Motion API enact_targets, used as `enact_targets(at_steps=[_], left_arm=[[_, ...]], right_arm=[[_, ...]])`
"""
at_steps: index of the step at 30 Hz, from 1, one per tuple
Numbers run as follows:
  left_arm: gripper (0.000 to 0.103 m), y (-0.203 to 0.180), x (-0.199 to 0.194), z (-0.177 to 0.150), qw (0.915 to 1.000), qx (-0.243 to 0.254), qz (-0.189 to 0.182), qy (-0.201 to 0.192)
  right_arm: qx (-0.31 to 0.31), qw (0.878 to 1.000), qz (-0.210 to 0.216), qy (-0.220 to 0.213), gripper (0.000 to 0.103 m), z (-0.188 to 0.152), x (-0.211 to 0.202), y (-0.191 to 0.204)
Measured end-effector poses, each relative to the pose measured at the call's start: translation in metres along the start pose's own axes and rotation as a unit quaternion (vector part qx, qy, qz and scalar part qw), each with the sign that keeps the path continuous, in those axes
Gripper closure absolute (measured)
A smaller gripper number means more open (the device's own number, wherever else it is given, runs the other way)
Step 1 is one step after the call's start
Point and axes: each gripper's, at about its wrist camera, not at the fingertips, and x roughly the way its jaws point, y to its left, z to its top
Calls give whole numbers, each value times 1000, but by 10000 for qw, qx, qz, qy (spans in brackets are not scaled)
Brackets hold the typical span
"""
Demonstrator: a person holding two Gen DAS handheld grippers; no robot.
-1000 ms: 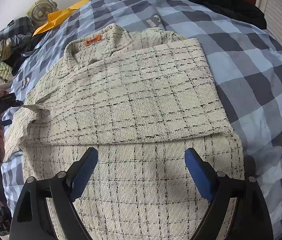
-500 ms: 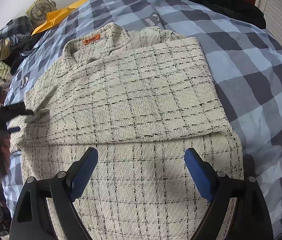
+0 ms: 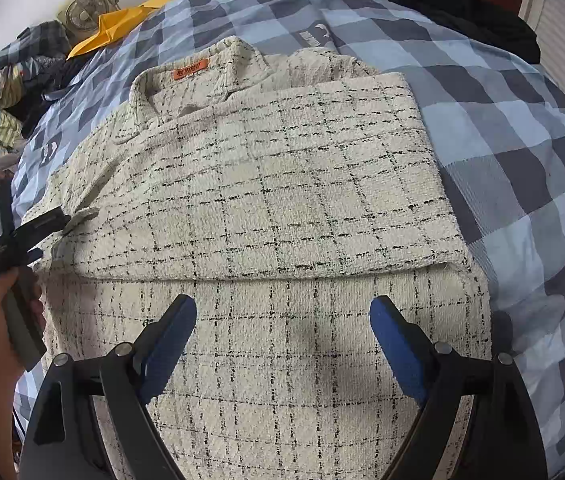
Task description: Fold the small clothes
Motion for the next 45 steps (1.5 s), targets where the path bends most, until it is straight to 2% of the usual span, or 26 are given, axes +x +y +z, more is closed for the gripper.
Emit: enact_targets(at_steps=[3,5,7,9,10,12,15,18,20,22,23,24,26,29,34,35,37,39,41,42,43,44,45], left_arm=[[3,5,-19,5,9997,-66,205,-152],[3,4,-39,13,9962,97,666,-554],[3,-6,-61,17,9853,407,1269,-1066],[3,-18,-79,18,9762,719,1431,-1463],[3,-27,-87,16,9743,876,1317,-1605],[3,-52,-97,7,9741,1297,779,-1679],[3,-91,-90,-12,9742,1847,54,-1292],[3,-124,-76,-35,9735,2057,-408,-908],[3,-135,-64,-47,9731,2102,-557,-756],[2,-139,-46,-55,9744,2135,-435,-550],[1,-138,-33,-57,9767,2093,-328,-346],[1,-131,-24,-56,9809,1880,-474,-173],[2,-112,-25,-51,9865,1299,-996,-87],[2,-81,-42,-45,9834,928,-1552,-141],[2,9,-87,-38,9789,425,-1940,-487],[2,40,-93,-37,9787,260,-1965,-538],[2,87,-92,-35,9826,-7,-1770,-570],[2,142,-83,-35,9880,-424,-1402,-491],[2,201,-70,-41,9898,-950,-1014,-310],[2,234,-60,-45,9870,-1341,-870,-163],[2,264,-48,-47,9808,-1746,-874,-9],[2,297,-34,-51,9698,-2225,-982,162],[2,331,-20,-57,9542,-2765,-1099,310]], right_arm=[[5,10000,6,-3,17,0,-1,-1],[73,10000,34,-19,17,1,-2,-4],[139,9999,54,-16,17,2,-2,-6],[204,9998,76,20,17,2,0,-9],[219,9997,72,45,17,2,1,-10],[231,9997,38,52,17,2,1,-10],[288,9996,-45,13,17,5,0,-16],[470,9988,-155,-1,17,9,0,-29],[670,9971,-372,38,17,12,2,-46],[938,9941,-543,95,17,13,4,-62],[1227,9911,-499,146,17,13,6,-75],[1423,9889,-378,184,17,12,6,-83],[1725,9845,-80,296,17,10,10,-94],[1763,9838,-96,302,17,8,9,-93],[1404,9895,-107,309,17,8,9,-74],[1360,9901,-105,319,17,7,8,-73],[1338,9905,-98,316,17,6,7,-74],[1325,9907,-91,297,17,5,6,-73],[1227,9921,78,261,17,7,4,-67],[1154,9927,241,241,17,7,2,-62],[1068,9932,413,215,17,8,0,-58],[927,9937,611,152,17,6,-6,-50],[821,9942,692,94,17,5,-10,-44]])
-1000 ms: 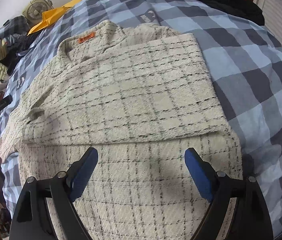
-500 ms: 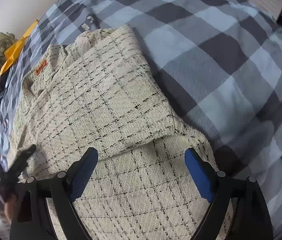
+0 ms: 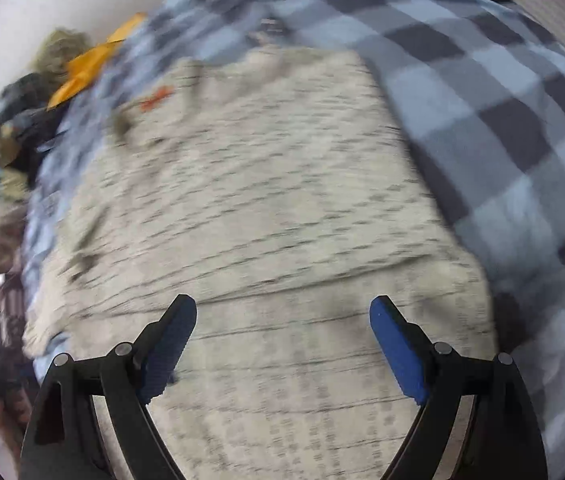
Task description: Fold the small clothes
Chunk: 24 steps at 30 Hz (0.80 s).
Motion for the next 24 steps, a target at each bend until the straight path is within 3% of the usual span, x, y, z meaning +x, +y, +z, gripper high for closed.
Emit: enact_targets(at_steps=[2,4,8,12,14,17,18,20,21,22,24], left_arm=[[4,56,8,25,9957,-898,-209,50],[4,83,9,43,9918,-1246,-217,-155],[4,93,13,79,9944,-990,32,-377],[4,87,32,107,9952,-924,-88,-301],[8,85,39,118,9946,-966,-209,-320],[16,77,52,132,9957,-882,-58,-279],[23,77,55,135,9962,-834,53,-257],[47,70,63,140,9973,-622,346,-163],[70,64,65,141,9975,-451,526,-163],[82,59,62,141,9970,-319,649,-264],[86,48,44,137,9953,-107,672,-693]], right_arm=[[-334,9994,-63,-107,17,-7,-4,16],[-596,9977,-300,-116,17,-15,-2,29],[-805,9953,-537,29,17,-21,13,45],[-1096,9902,-863,16,17,-27,23,59],[-1221,9870,-1050,6,17,-30,28,63],[-1312,9843,-1178,42,17,-32,32,65],[-1334,9836,-1211,36,17,-32,33,65],[-1397,9819,-1278,12,17,-33,34,67],[-1426,9813,-1296,0,17,-33,34,68],[-1452,9807,-1312,-11,17,-33,34,68],[-1516,9793,-1343,-49,17,-34,33,71]])
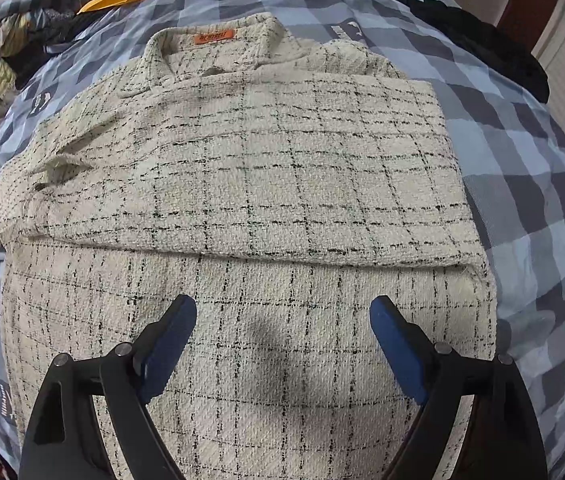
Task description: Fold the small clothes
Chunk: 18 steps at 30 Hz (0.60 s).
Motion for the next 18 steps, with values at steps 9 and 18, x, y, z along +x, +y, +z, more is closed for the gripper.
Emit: enact_targets(at_steps=[9,18], left_arm=[[90,-87,-133,-25,9822,1311,-21,-1348],[90,-240,-273,-118,9445,2554,-1089,-1756]], right_arm=[[86,9995,196,-232,17,-2,-20,-2],[646,9930,896,-428,17,-2,-44,-23]])
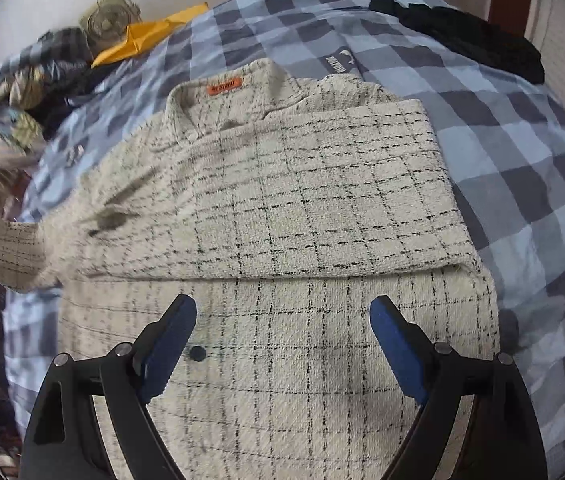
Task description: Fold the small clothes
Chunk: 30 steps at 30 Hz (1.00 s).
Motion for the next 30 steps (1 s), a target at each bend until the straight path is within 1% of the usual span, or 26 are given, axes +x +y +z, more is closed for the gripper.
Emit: enact_targets(at_steps=[2,5,8,9,11,13,16,18,19,20,21,22,23,24,25,26,28,29,30], left_arm=[[90,-47,-16,0,9994,243,-240,6],[91,-119,-30,-4,9966,441,-701,39],[91,-190,-32,-20,9916,658,-1106,143],[91,-216,-30,-30,9891,675,-1286,240],[91,-259,-22,-53,9822,555,-1724,505],[91,-297,-12,-74,9757,574,-1990,708],[90,-355,5,-116,9681,710,-2257,831],[90,-381,17,-150,9634,793,-2372,966],[89,-391,21,-166,9601,805,-2437,1110],[87,-398,27,-185,9532,842,-2567,1359],[79,-403,28,-195,9480,891,-2657,1508],[64,-406,29,-206,9407,957,-2781,1692],[51,-403,27,-216,9317,976,-2976,1837],[18,-398,24,-221,9269,941,-3117,1864],[0,-390,20,-223,9223,833,-3300,1833],[0,-378,8,-221,9125,624,-3651,1735],[0,-363,-5,-215,8961,621,-4009,1802],[0,-356,-12,-213,8945,635,-4022,1845],[0,-343,-21,-210,9008,591,-3910,1793]], right_arm=[[141,9998,153,-35,17,2,-6,-6],[357,9985,403,-103,17,6,-16,-18],[601,9970,440,-223,17,12,-24,-34],[686,9963,444,-247,17,14,-25,-40],[933,9940,481,-302,17,19,-28,-56],[1165,9914,477,-362,17,23,-31,-72],[1638,9845,418,-471,17,29,-38,-102],[2003,9770,475,-563,17,31,-43,-123],[2189,9725,489,-626,17,29,-45,-132],[2368,9681,468,-679,17,28,-47,-140],[2595,9622,406,-714,17,26,-47,-149],[2765,9576,370,-723,17,24,-47,-156],[3012,9502,380,-707,17,21,-46,-166],[3169,9450,424,-691,17,19,-45,-173],[3322,9395,482,-686,17,18,-44,-178],[3491,9328,563,-702,17,15,-44,-184],[3559,9297,599,-727,17,15,-45,-184],[3522,9313,558,-743,17,17,-47,-184],[3465,9336,514,-756,17,19,-48,-181]])
